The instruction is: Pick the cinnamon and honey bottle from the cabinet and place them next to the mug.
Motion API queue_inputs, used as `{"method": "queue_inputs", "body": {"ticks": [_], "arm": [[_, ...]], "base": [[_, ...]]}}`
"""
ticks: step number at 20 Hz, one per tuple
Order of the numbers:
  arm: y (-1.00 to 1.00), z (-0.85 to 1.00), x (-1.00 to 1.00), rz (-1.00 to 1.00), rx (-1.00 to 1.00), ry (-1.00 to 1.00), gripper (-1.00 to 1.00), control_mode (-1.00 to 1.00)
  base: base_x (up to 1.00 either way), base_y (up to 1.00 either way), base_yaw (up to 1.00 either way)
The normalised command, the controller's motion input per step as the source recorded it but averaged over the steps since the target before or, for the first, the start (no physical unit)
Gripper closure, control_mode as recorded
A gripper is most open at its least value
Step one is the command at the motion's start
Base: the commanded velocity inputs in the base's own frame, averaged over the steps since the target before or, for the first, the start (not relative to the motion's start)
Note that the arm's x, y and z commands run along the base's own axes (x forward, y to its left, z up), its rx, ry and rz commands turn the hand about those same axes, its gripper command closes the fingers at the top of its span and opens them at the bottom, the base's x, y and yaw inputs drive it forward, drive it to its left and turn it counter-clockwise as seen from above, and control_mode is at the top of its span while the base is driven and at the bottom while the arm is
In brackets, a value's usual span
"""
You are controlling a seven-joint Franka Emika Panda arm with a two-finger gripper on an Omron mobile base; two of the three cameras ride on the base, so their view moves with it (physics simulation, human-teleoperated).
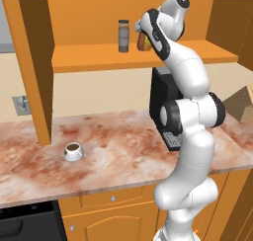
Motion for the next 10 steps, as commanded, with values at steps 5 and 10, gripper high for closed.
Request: {"method": "queue_inputs", "body": {"ticks": [5,10], "arm": [[0.00,0.00,-0.47,0.00,0.00,0.00,1.00,-1.00],[0.00,0.00,-0.71,0.00,0.00,-0.01,1.00,-1.00]], "base": [[0.00,0.00,0.00],[0.00,0.00,0.00]]}}
